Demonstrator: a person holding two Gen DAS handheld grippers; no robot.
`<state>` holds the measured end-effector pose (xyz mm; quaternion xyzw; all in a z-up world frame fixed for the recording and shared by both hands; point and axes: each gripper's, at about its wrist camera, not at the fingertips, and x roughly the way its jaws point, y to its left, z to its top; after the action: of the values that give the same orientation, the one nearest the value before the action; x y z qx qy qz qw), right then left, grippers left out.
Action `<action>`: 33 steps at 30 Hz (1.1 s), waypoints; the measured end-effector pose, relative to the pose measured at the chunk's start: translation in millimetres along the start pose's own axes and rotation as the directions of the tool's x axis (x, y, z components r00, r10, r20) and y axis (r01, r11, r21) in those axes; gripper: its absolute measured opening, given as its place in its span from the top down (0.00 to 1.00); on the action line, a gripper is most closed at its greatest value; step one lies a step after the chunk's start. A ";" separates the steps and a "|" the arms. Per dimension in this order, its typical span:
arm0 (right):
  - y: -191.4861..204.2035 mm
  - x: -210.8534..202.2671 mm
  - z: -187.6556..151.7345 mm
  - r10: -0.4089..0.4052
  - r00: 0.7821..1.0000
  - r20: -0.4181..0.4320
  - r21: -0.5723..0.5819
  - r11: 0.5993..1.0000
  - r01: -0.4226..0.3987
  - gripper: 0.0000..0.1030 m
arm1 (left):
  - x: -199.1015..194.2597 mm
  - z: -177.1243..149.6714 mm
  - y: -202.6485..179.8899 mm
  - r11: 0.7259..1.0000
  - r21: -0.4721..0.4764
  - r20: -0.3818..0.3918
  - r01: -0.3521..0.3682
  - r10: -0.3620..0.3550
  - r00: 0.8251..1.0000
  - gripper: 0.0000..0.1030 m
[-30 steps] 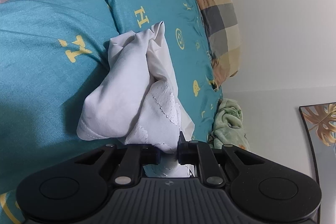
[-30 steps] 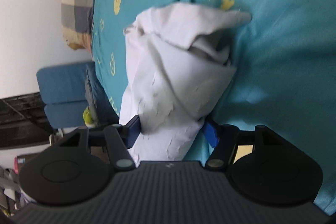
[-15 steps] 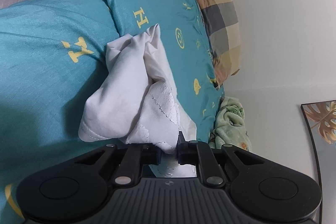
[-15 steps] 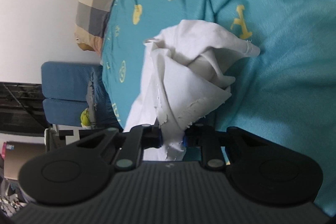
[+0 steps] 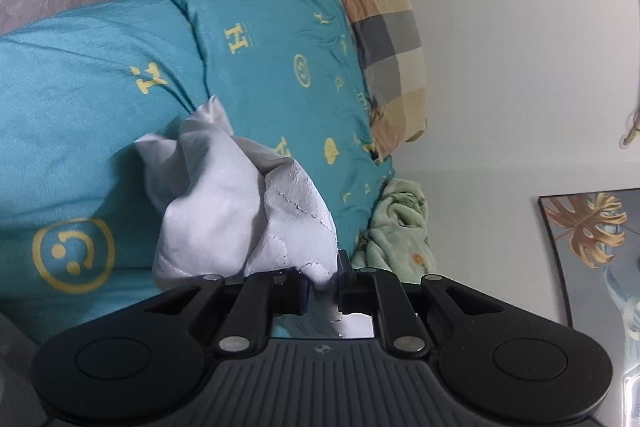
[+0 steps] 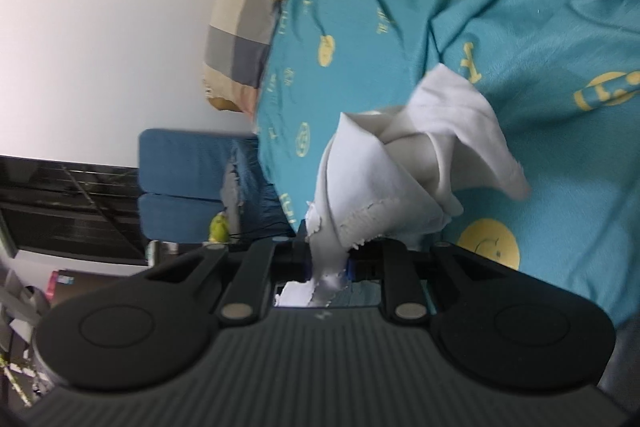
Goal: Fold clothes
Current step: 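Lift the folded T-shirt with both grippers and carry it toward the green blanket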
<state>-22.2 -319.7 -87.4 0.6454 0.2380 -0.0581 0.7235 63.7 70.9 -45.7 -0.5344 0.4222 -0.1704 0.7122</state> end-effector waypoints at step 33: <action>59.5 -259.3 392.6 0.105 0.866 0.489 -0.237 0.971 0.016 0.82 | 415.6 -302.4 -355.4 0.878 0.341 -0.383 0.335 -0.196 0.903 0.88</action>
<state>-121.4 -745.4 96.4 0.5243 0.0332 -0.1776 0.8321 144.2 -535.9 79.8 -0.3943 0.4154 -0.4390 0.6923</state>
